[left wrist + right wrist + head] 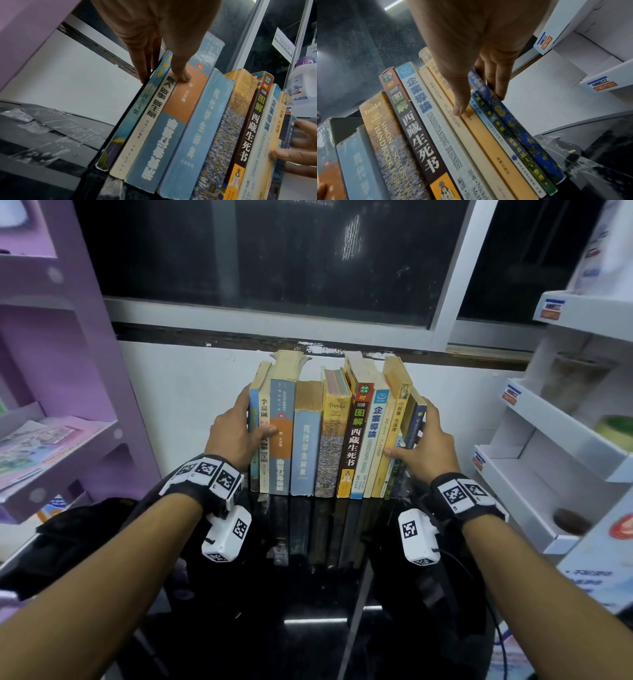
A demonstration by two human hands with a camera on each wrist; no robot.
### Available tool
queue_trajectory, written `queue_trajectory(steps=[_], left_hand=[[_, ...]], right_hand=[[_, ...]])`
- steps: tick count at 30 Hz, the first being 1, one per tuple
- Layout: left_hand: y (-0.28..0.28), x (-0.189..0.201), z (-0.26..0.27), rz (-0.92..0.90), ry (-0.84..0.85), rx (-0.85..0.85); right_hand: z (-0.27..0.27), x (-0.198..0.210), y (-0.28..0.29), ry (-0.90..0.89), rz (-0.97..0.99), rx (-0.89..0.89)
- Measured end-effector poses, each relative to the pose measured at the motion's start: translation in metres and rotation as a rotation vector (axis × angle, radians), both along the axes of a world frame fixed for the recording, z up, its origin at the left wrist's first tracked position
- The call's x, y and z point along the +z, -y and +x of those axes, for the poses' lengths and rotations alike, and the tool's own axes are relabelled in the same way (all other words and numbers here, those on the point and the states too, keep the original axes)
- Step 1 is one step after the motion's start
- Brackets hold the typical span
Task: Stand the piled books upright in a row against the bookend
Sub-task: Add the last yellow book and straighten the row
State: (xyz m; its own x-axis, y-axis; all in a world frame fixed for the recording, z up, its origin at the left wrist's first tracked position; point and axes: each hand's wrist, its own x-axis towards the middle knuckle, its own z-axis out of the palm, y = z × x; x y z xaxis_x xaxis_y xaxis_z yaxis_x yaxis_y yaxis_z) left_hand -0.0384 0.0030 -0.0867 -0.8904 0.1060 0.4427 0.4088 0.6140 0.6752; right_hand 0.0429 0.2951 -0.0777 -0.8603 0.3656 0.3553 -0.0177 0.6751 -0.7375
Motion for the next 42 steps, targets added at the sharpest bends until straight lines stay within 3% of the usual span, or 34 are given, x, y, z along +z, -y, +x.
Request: queue_trajectory(steps=[14, 19, 25, 28, 34, 38, 42], left_hand=[[0.005, 0.013, 0.009, -0.023, 0.063, -0.053], [0.013, 0.014, 0.015, -0.046, 0.061, -0.082], [0.032, 0.017, 0.011, -0.105, 0.070, -0.031], [0.040, 0.026, 0.011, -0.163, 0.006, -0.039], [0.055, 0.039, 0.000, -0.259, -0.069, -0.125], [0.059, 0.039, -0.012, -0.270, -0.078, -0.214], [0.060, 0.037, -0.028, -0.241, -0.086, -0.270]], right_hand=[[0.014, 0.015, 0.001, 0.061, -0.011, 0.006], [0.024, 0.019, 0.001, 0.040, 0.071, -0.044], [0.025, 0.029, 0.016, -0.194, 0.349, -0.134], [0.025, 0.033, 0.048, -0.307, 0.647, -0.011], [0.009, -0.001, 0.119, -0.267, 1.258, 0.412], [-0.013, -0.030, 0.146, -0.237, 1.413, 0.570], [-0.037, -0.045, 0.159, -0.213, 1.526, 0.612]])
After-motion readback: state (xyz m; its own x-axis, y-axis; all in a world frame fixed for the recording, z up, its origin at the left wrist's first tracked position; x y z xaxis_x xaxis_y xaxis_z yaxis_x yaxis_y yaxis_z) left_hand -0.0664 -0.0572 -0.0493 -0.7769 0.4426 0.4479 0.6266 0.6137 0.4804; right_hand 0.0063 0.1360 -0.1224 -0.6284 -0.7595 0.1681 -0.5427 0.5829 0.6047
